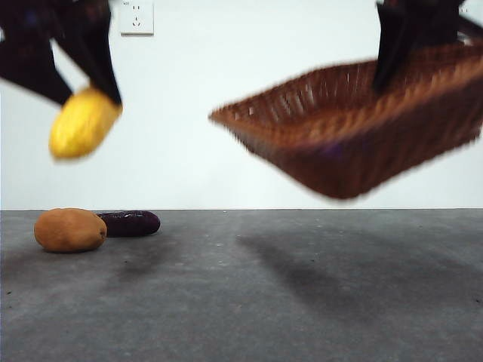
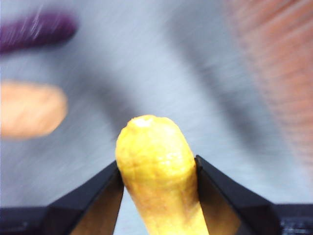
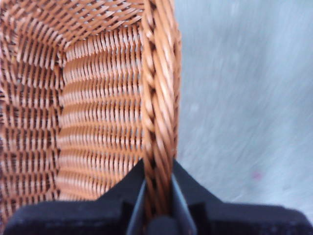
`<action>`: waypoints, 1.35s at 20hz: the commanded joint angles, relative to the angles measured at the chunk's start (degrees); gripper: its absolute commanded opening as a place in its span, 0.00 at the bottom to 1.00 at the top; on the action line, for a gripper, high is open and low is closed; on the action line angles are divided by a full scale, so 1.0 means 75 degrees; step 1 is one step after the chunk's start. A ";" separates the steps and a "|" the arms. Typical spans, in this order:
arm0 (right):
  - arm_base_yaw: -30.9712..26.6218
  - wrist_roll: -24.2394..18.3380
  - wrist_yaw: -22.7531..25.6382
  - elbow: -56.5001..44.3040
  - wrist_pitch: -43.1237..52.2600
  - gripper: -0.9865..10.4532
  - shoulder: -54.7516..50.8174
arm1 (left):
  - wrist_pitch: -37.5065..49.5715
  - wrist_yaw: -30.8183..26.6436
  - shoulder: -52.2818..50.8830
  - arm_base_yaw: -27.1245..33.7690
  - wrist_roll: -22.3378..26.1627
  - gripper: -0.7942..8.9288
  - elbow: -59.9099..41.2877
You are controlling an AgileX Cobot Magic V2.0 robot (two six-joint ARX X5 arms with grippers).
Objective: Help me put the vegetables on the table into the basket
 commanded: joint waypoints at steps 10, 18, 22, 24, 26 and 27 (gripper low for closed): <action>0.0819 0.1842 -0.1090 -0.2192 0.2439 0.08 -0.0038 | 0.1527 0.0297 0.0038 -0.2716 0.0082 0.07 0.0012; 0.1043 0.2025 -0.1037 -0.2192 0.2535 0.08 -0.0038 | 0.2940 0.0047 0.2291 -0.3083 -0.1757 0.07 0.0012; 0.1043 0.2017 -0.1037 -0.2192 0.2530 0.08 -0.0038 | 0.3354 0.0315 0.2655 -0.3112 -0.2226 0.08 0.0012; 0.1043 0.2014 -0.1037 -0.2192 0.2524 0.08 -0.0038 | 0.3547 0.0504 0.2655 -0.3147 -0.2235 0.23 0.0012; 0.1043 0.2014 -0.1093 -0.2192 0.2521 0.08 -0.0038 | 0.3436 0.0694 0.2655 -0.3144 -0.2221 0.52 0.0012; 0.1043 0.2014 -0.1093 -0.2192 0.2527 0.08 -0.0038 | 0.3360 0.0694 0.2655 -0.3144 -0.2203 0.53 0.0012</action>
